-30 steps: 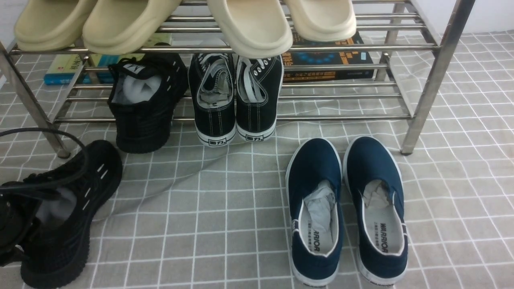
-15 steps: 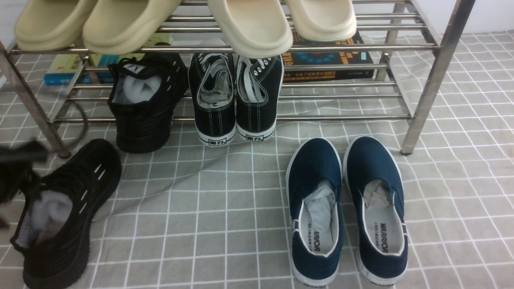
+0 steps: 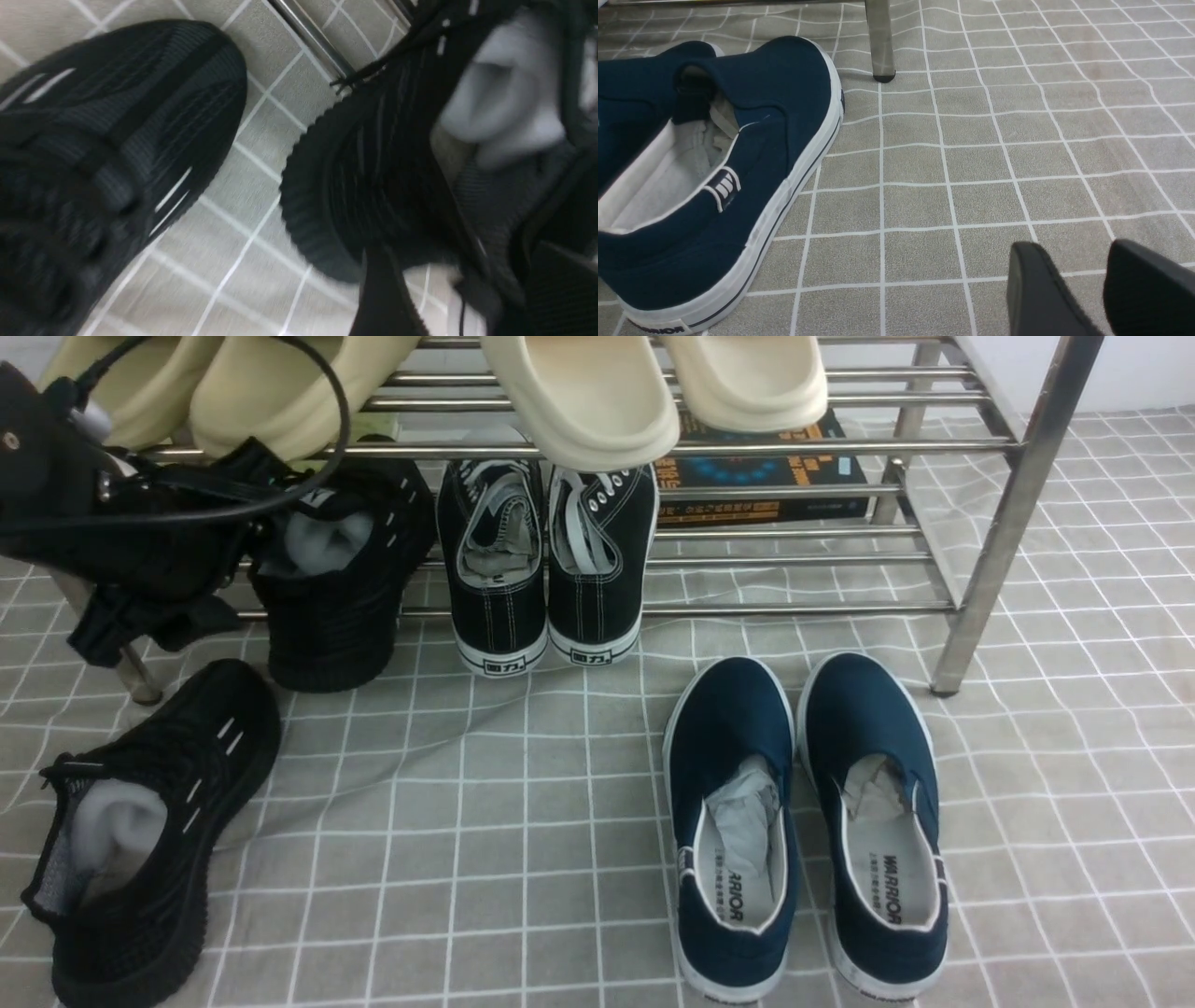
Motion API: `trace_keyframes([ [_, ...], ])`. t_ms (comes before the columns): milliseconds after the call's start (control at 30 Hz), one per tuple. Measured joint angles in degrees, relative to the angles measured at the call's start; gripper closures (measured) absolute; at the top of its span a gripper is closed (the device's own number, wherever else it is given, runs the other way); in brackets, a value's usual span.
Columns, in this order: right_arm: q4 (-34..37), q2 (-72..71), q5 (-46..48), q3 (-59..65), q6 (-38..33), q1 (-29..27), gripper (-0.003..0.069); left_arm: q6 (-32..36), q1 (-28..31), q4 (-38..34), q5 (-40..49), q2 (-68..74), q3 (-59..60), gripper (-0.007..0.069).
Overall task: Take the shoes off the shelf with your hand from the grey coffee tablecloth.
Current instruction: 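Grasp the leftmost shoe on the bottom shelf of the shoe rack with the left gripper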
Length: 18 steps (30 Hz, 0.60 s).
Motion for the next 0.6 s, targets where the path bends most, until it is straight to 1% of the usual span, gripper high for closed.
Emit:
trace_keyframes([
  [200,0.0,0.0,0.0,0.0,0.0,0.0,0.042,-2.2,0.0,-0.1,-2.7,4.7,-0.3,0.0195],
  [467,0.0,0.0,0.0,0.0,0.0,0.0,0.042,-2.4,0.0,-1.8,-5.4,8.0,-0.4,0.0195],
  [600,0.0,0.0,0.0,0.0,0.0,0.0,0.042,-2.2,0.0,-1.2,-6.6,8.0,-0.4,0.0195],
])
